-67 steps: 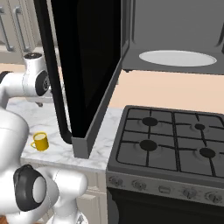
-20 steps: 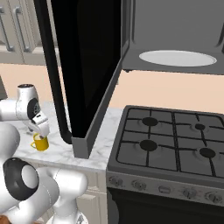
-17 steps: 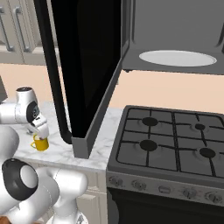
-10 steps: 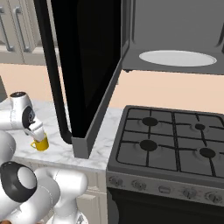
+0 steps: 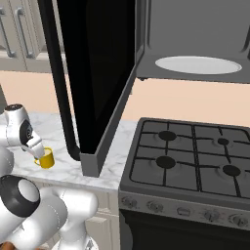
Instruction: Pick the mug from the counter and place it inside the microwave. Then close the microwave.
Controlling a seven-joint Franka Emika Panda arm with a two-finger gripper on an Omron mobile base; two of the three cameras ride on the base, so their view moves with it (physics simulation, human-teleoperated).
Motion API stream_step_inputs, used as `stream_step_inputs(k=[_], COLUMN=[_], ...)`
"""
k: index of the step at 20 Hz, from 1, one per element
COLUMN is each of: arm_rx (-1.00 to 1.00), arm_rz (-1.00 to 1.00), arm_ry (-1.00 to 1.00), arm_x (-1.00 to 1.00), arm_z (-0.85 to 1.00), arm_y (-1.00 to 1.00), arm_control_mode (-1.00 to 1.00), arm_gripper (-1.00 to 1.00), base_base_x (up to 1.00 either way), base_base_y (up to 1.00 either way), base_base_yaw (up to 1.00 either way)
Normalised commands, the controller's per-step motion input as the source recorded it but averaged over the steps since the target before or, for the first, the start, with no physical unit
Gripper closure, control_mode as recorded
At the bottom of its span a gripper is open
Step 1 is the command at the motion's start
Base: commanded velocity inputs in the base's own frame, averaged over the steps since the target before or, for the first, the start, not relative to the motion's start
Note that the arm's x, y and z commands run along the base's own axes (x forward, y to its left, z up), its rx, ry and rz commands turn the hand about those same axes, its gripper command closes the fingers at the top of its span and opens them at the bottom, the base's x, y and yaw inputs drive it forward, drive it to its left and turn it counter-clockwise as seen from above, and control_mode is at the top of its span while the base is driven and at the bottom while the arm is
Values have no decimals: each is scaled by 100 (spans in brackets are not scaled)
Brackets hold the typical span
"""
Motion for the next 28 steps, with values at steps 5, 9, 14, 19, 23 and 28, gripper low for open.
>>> stream_step_inputs(k=[5, 9, 14, 19, 23, 28], arm_rx=[1, 1, 0, 0, 0, 0], arm_rz=[0, 0, 0, 0, 0, -1], arm_ry=[0, 0, 0, 0, 0, 0], arm_x=[8, 2, 0, 0, 0, 4], arm_z=[-15, -18, -8, -9, -2, 0], arm_y=[8, 1, 0, 0, -2, -1], arm_control_mode=[-100, -100, -100, -100, -100, -100], arm_gripper=[-100, -100, -100, -100, -100, -100], base_base_x=[0, 0, 0, 0, 0, 0], base_base_y=[0, 0, 0, 0, 0, 0], base_base_yaw=[0, 0, 0, 0, 0, 0])
